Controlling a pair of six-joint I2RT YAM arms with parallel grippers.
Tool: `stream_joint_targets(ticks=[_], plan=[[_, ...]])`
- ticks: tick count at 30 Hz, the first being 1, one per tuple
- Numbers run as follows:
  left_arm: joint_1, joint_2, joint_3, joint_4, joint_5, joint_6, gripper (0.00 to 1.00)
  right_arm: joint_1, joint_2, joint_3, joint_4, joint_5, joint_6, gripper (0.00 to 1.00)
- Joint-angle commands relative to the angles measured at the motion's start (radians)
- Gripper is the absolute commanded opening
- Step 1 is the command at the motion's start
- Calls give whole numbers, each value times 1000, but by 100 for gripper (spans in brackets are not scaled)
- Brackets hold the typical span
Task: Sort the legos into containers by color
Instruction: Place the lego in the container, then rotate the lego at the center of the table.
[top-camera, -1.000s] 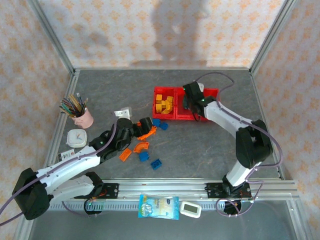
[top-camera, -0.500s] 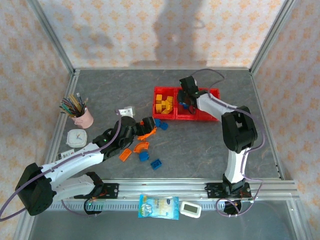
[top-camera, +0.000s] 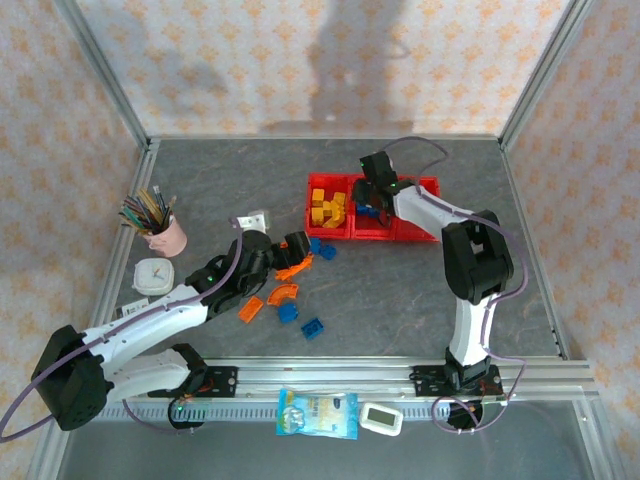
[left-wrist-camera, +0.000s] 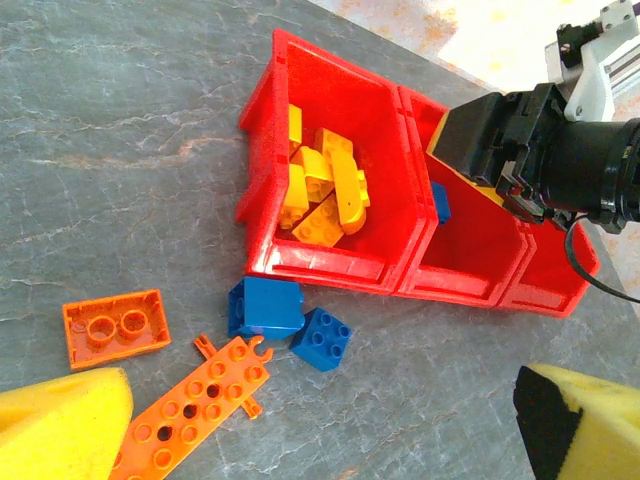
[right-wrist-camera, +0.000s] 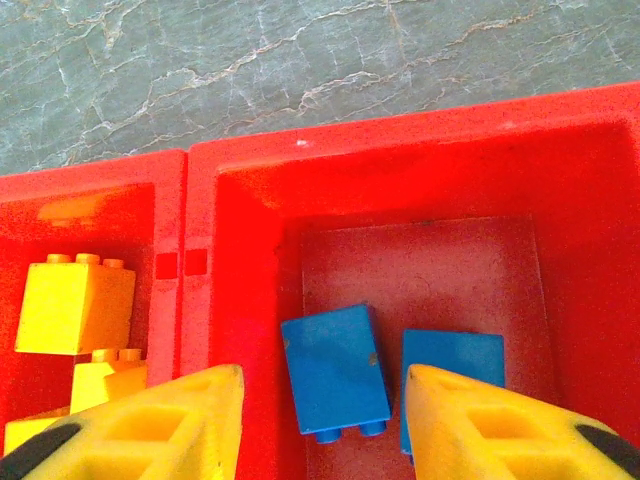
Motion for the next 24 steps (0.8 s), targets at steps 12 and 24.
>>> stream_joint_targets(ticks=[12, 24], plan=[[10, -89, -30, 6, -19, -24, 99, 133, -272, -202, -63, 65, 40, 49], [12, -203, -138, -10, -71, -75, 99, 361, -201, -262, -55, 167, 156, 58]])
